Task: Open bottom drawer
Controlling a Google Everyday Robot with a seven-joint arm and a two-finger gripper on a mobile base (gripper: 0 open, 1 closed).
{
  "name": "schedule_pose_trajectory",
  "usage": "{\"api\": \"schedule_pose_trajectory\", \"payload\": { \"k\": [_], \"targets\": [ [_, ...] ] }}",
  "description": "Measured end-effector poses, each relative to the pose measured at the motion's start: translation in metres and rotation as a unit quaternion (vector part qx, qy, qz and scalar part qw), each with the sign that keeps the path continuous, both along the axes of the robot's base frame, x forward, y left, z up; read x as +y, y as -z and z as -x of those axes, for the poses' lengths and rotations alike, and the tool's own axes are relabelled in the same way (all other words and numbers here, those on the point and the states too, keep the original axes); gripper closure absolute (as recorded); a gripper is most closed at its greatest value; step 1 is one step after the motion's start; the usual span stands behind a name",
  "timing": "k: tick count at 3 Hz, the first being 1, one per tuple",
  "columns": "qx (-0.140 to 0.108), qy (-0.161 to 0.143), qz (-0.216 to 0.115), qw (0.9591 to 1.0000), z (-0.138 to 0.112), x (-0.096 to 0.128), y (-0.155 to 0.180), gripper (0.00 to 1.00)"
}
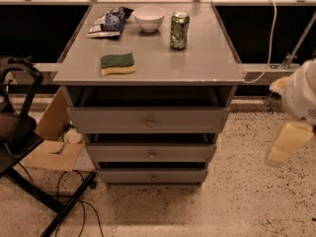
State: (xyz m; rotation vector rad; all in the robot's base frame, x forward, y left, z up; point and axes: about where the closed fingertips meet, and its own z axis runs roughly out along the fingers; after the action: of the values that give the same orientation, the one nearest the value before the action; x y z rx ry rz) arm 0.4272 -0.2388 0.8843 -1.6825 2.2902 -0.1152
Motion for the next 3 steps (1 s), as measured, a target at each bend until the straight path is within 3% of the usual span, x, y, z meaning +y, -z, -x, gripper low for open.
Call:
{"api": "schedule_pose_trajectory", "payload": {
  "k": [2, 3],
  "targets": [
    [0.047, -0.006, 0.067, 0.9966, 0.001, -0.037, 0.186, 0.00],
    [0.082, -0.011, 0.070, 0.9941, -0.002, -0.038, 0.255, 0.00]
  ]
}}
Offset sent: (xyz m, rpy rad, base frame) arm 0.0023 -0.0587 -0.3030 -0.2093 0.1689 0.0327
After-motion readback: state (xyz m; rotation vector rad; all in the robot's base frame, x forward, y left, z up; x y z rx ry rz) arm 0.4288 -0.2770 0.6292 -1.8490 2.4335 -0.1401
